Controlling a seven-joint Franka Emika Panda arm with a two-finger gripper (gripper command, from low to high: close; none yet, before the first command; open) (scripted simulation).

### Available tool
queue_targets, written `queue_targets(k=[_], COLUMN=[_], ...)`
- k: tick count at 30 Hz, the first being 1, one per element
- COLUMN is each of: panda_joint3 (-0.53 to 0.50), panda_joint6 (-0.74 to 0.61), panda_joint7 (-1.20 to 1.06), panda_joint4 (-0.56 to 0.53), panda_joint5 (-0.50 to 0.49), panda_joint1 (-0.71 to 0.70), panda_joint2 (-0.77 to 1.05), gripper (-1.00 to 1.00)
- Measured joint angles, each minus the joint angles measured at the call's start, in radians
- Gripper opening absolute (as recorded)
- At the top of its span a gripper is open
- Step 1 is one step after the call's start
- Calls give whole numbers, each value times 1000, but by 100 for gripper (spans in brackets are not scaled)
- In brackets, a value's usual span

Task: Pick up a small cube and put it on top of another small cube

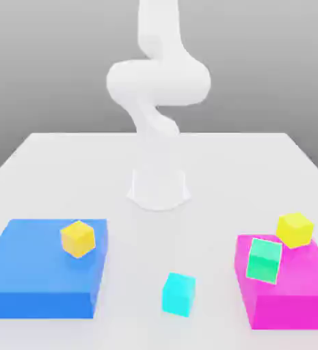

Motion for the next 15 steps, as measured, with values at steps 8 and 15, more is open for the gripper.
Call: queue_targets(k=[8,15], panda_joint3=[10,50], panda_joint6=[172,321], panda_joint7=[74,183], panda_joint4=[-148,-274], panda_joint5=[86,96], panda_joint1=[32,37], panda_joint2=[301,555], gripper=[0,0])
